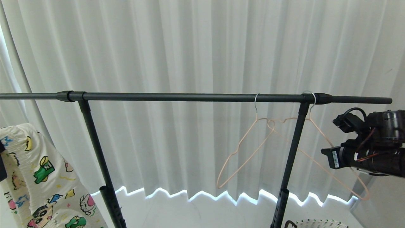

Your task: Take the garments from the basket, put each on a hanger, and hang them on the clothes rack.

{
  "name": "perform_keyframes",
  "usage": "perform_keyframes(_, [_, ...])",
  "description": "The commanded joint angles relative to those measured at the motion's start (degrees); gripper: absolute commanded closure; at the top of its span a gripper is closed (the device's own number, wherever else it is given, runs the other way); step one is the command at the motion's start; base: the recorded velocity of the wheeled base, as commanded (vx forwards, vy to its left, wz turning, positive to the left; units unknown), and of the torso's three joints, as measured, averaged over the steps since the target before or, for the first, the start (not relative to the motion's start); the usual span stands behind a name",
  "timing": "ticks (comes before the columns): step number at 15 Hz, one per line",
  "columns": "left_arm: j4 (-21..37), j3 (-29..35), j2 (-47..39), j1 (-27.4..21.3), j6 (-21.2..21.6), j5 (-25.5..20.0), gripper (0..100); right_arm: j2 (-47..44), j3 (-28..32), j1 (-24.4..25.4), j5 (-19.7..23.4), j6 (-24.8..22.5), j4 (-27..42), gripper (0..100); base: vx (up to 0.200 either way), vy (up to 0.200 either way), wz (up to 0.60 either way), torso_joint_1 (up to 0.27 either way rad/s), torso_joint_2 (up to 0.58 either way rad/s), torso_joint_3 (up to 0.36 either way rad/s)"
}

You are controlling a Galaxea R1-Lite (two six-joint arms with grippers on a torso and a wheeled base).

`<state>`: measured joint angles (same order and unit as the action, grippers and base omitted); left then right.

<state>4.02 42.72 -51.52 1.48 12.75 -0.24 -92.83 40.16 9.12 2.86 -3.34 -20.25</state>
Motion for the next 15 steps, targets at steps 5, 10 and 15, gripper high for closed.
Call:
perform_keyframes(5, [0.0,0.0,0.0,0.0,0.0,0.1,100,2.1,-2.5,-0.2,0.0,0.1,-4.7,100,0.0,0.0,0.0,0.0,0.0,0.0])
perform_keyframes(10, [0.0,0.0,0.0,0.0,0.0,0.1,100,4.7,-3.7,-1.5,-0.1,0.2,-4.8,100,0.0,0.0,0.0,0.0,0.0,0.0])
perform_keyframes(15, [0.0,0.1,0.0,0.0,0.0,0.1,100,6.7,-3.9,-2.9,0.3,2.0,-4.8,100,0.0,0.0,0.0,0.0,0.0,0.0])
